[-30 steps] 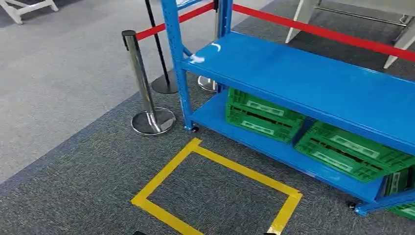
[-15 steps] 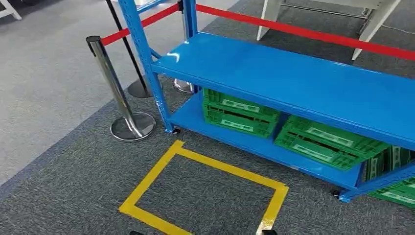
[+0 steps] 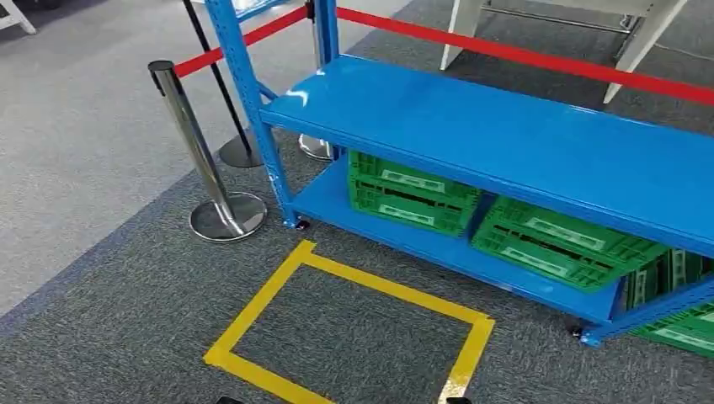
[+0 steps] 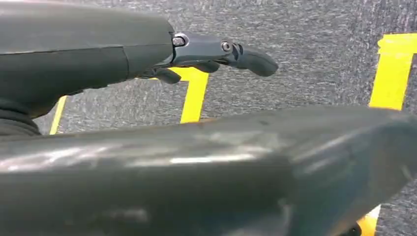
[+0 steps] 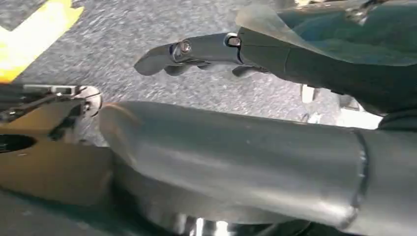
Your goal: Take the parts from the cabinet and place them on the table.
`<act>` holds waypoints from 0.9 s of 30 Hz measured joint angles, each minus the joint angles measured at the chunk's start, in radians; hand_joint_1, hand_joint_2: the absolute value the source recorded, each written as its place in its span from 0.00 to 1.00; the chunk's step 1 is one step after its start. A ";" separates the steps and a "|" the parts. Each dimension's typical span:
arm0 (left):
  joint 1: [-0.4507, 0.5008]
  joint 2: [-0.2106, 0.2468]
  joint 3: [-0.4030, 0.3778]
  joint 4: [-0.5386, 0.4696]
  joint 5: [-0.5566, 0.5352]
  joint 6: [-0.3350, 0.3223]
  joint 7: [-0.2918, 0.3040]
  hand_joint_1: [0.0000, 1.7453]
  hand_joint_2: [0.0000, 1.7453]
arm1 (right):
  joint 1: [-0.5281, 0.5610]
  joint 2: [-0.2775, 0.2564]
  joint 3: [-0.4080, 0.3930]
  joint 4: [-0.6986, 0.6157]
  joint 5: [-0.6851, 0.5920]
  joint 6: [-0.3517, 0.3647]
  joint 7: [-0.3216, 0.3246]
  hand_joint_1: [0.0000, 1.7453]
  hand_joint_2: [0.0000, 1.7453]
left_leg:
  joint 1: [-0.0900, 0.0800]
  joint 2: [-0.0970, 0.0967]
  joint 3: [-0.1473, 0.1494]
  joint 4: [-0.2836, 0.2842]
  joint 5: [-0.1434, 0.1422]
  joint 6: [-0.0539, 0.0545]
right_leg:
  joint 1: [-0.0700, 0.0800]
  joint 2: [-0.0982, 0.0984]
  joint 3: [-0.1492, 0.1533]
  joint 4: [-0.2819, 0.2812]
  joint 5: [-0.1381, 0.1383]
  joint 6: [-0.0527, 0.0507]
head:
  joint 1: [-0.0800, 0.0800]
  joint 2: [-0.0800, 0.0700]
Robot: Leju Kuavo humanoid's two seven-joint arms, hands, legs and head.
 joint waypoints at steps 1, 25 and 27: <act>0.000 0.001 0.000 0.000 -0.001 0.000 0.000 0.00 0.00 | 0.000 0.000 0.000 0.000 0.000 0.002 0.000 0.00 0.00 | 0.001 0.001 0.001 -0.002 0.002 -0.003 | 0.003 0.000 -0.002 0.003 0.000 -0.005 | -0.002 0.000; 0.011 0.012 0.008 0.000 0.003 -0.014 0.023 0.00 0.00 | 0.005 0.010 0.000 0.002 0.014 0.038 0.016 0.00 0.00 | -0.004 -0.014 0.079 -0.042 -0.037 0.040 | 0.001 0.006 -0.152 0.257 -0.139 0.022 | 0.010 0.000; 0.014 0.011 0.008 0.000 0.003 -0.014 0.023 0.00 0.00 | 0.012 0.010 0.000 0.002 0.014 0.039 0.017 0.00 0.00 | 0.001 -0.016 0.117 -0.041 -0.066 0.030 | -0.007 0.003 -0.132 0.131 -0.065 0.031 | 0.014 0.000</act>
